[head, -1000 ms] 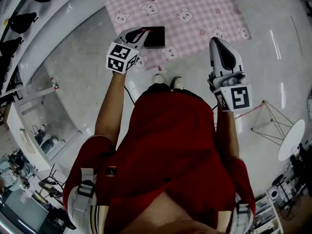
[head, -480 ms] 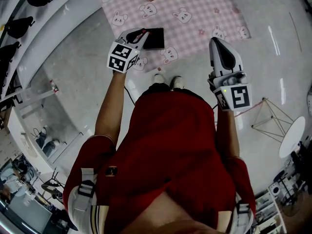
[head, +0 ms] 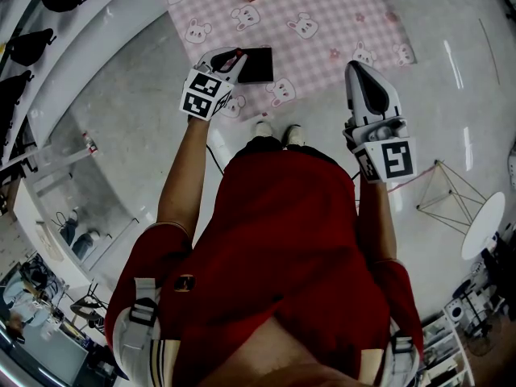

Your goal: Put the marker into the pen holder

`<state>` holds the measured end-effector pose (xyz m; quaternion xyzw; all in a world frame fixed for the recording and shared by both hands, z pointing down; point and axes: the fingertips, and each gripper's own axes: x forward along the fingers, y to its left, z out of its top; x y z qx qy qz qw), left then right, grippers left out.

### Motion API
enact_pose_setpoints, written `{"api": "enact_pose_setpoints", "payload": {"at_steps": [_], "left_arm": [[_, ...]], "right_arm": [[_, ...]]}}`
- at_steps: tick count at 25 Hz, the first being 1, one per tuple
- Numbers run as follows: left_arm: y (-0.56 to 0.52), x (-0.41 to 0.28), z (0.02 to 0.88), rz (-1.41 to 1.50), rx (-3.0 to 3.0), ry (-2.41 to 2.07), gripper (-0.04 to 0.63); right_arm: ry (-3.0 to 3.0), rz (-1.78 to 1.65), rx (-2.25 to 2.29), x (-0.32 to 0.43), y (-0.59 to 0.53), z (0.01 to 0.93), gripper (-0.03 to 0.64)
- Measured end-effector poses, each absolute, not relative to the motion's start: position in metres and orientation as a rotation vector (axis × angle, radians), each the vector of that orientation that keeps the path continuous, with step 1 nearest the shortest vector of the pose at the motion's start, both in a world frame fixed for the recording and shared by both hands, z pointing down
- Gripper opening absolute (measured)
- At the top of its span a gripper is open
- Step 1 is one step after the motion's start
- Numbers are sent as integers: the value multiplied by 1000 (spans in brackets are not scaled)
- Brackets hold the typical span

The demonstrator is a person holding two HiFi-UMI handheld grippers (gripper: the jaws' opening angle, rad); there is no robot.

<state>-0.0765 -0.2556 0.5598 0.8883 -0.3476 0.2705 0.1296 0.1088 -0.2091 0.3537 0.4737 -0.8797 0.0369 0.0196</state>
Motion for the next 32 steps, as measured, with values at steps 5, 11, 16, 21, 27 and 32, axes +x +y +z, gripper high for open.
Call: {"api": "enact_pose_setpoints", "payload": {"at_steps": [5, 11, 16, 21, 27, 32], "left_arm": [[-257, -77, 559, 784, 2592, -1012, 51], [-258, -78, 564, 791, 2600, -1003, 56], [-258, -80, 562, 779, 2606, -1011, 75], [-259, -81, 555, 749, 2628, -1022, 92], [-257, -78, 533, 679, 2675, -1041, 100], [-256, -79, 515, 605, 2696, -1082, 100]], "right_arm": [[-2726, 142, 1475, 109, -210, 355, -2], [-2728, 142, 1469, 104, -213, 358, -2], [-2727, 143, 1460, 103, -214, 358, -2], [-2733, 139, 1453, 100, -215, 359, -2], [-2746, 144, 1431, 96, -214, 358, -2], [-2761, 138, 1409, 91, -214, 359, 0]]}}
